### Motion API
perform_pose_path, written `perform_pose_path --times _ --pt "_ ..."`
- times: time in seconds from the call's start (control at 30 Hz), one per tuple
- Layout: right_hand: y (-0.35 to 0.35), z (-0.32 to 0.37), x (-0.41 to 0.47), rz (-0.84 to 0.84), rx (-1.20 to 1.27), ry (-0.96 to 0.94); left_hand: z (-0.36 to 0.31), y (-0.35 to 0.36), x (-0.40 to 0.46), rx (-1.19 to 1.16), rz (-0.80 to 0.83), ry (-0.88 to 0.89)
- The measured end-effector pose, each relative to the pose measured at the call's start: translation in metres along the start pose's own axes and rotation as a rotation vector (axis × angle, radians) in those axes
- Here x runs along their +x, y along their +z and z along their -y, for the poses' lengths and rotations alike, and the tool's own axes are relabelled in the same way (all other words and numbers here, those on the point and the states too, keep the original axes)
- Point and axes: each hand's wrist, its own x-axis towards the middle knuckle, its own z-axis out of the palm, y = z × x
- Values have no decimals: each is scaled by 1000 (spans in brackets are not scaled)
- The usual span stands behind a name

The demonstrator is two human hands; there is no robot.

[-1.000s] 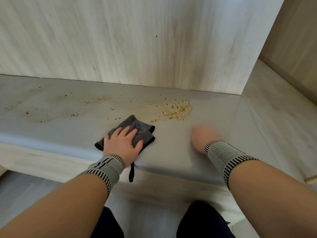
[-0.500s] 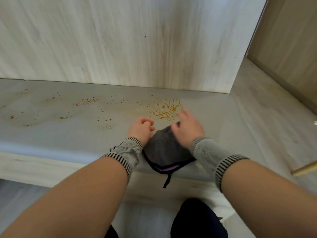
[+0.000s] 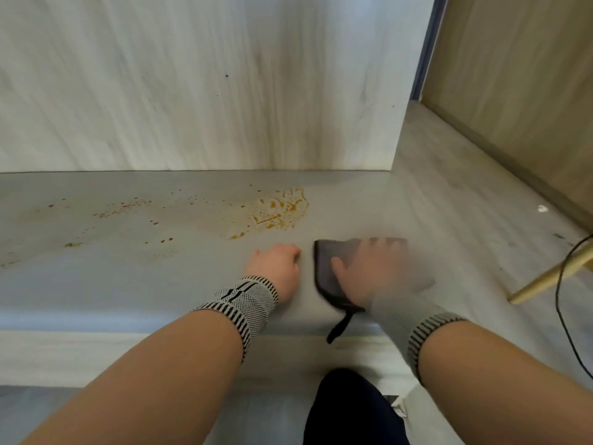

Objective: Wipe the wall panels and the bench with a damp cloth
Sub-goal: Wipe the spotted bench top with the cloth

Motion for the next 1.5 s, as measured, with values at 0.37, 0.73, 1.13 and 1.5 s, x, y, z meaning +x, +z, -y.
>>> perform_pose_path --times 0.37,0.73,1.13,1.5 --pt "-9 -68 7 -25 42 168 -72 15 44 157 106 196" --pt "-20 -56 91 -70 14 101 -93 2 144 293 129 166" --pt "-49 -44 258 -37 32 -52 -96 12 216 367 165 137" --pt "-48 -44 282 -51 168 113 -95 16 213 332 167 144"
